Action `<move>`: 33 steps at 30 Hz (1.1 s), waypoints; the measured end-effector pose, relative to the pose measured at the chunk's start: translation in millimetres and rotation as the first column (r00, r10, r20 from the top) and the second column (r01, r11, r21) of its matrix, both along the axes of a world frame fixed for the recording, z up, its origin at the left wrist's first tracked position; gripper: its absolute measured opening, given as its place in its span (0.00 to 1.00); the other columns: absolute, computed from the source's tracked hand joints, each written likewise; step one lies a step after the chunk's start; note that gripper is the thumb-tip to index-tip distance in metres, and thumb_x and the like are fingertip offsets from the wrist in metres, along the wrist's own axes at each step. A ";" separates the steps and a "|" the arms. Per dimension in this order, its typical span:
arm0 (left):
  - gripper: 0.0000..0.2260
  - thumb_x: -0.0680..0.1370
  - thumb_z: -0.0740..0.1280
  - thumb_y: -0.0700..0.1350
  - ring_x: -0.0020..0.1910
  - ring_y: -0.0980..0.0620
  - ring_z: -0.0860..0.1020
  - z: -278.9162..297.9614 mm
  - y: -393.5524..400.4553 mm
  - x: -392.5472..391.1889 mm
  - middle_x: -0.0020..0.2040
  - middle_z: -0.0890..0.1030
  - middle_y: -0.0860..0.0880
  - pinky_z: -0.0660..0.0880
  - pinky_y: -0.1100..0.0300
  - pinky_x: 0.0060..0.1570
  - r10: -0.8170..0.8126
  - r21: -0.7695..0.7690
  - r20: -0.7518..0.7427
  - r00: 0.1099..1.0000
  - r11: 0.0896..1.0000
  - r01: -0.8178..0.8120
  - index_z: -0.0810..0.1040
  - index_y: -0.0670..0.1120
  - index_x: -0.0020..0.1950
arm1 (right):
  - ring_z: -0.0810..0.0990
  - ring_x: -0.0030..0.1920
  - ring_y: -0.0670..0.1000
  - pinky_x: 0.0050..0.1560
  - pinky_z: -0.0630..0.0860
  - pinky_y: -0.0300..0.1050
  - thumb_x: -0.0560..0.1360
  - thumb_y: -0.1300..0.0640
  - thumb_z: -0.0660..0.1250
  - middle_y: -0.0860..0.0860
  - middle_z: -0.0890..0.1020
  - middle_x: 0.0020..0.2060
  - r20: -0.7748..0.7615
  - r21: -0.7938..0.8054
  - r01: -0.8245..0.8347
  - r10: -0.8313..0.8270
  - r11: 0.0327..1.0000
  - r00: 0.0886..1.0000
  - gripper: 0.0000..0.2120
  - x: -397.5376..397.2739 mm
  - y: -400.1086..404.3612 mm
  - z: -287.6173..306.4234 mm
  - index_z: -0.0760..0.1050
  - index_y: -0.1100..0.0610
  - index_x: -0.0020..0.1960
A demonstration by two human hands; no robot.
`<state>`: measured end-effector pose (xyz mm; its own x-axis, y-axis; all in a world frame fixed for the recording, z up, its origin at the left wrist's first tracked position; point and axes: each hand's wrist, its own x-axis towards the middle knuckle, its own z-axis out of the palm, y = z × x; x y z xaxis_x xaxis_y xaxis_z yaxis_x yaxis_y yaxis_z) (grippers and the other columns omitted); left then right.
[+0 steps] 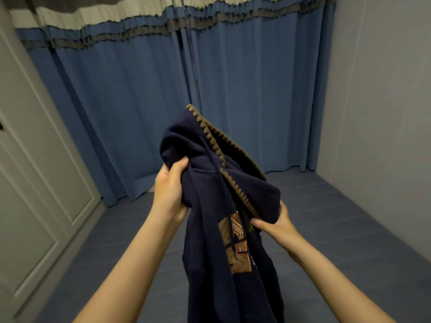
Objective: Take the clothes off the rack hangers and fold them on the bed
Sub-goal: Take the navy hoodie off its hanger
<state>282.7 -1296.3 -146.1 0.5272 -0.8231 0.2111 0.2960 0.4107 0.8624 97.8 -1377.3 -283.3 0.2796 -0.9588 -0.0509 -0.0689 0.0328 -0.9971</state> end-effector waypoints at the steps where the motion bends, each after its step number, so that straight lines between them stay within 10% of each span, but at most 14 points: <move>1: 0.07 0.79 0.61 0.39 0.42 0.51 0.83 0.7 2.2 1.2 0.45 0.84 0.48 0.80 0.60 0.38 -0.009 -0.004 -0.001 1.000 1.000 0.009 0.76 0.45 0.55 | 0.76 0.56 0.47 0.52 0.75 0.37 0.69 0.60 0.74 0.47 0.76 0.60 0.036 0.057 -0.081 0.079 0.995 0.996 0.31 3.3 2.4 -3.0 0.66 0.54 0.68; 8: 0.09 0.76 0.64 0.34 0.42 0.52 0.82 -5.3 18.5 38.0 0.47 0.83 0.47 0.79 0.61 0.39 0.077 -0.003 0.076 0.994 0.997 -0.077 0.78 0.46 0.50 | 0.80 0.48 0.52 0.46 0.75 0.46 0.74 0.61 0.68 0.54 0.81 0.48 0.266 0.168 0.125 -0.167 0.978 0.949 0.12 10.5 3.8 -2.9 0.75 0.57 0.57; 18: 0.21 0.63 0.73 0.28 0.48 0.48 0.81 -39.9 34.4 127.8 0.45 0.84 0.50 0.77 0.53 0.49 -0.037 0.075 0.249 0.968 0.997 0.019 0.78 0.47 0.49 | 0.82 0.34 0.45 0.32 0.78 0.39 0.73 0.71 0.64 0.47 0.84 0.34 0.325 -0.189 0.167 -0.099 0.968 0.940 0.13 14.7 22.0 76.6 0.77 0.54 0.49; 27: 0.22 0.78 0.63 0.44 0.59 0.50 0.75 -89.2 38.9 162.2 0.62 0.76 0.54 0.76 0.46 0.53 -0.306 0.384 0.714 0.630 0.923 0.014 0.65 0.75 0.53 | 0.81 0.32 0.41 0.33 0.77 0.34 0.71 0.76 0.63 0.44 0.84 0.31 0.198 -0.234 0.221 -0.176 0.947 0.964 0.16 31.6 44.3 64.8 0.76 0.55 0.44; 33: 0.17 0.77 0.64 0.35 0.50 0.57 0.76 -98.5 64.7 144.9 0.52 0.77 0.57 0.73 0.62 0.41 -0.301 0.356 0.643 0.704 0.932 0.072 0.69 0.57 0.56 | 0.81 0.29 0.43 0.30 0.77 0.35 0.70 0.78 0.61 0.46 0.83 0.29 0.228 -0.169 0.218 -0.177 0.961 0.957 0.16 13.8 70.4 53.6 0.76 0.58 0.43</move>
<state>427.6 -1231.6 -244.5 0.1630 -0.9684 0.1886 -0.3709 0.1170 0.9213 111.6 -1307.0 -229.7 0.0684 -0.9818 0.1771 0.1296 -0.1673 -0.9774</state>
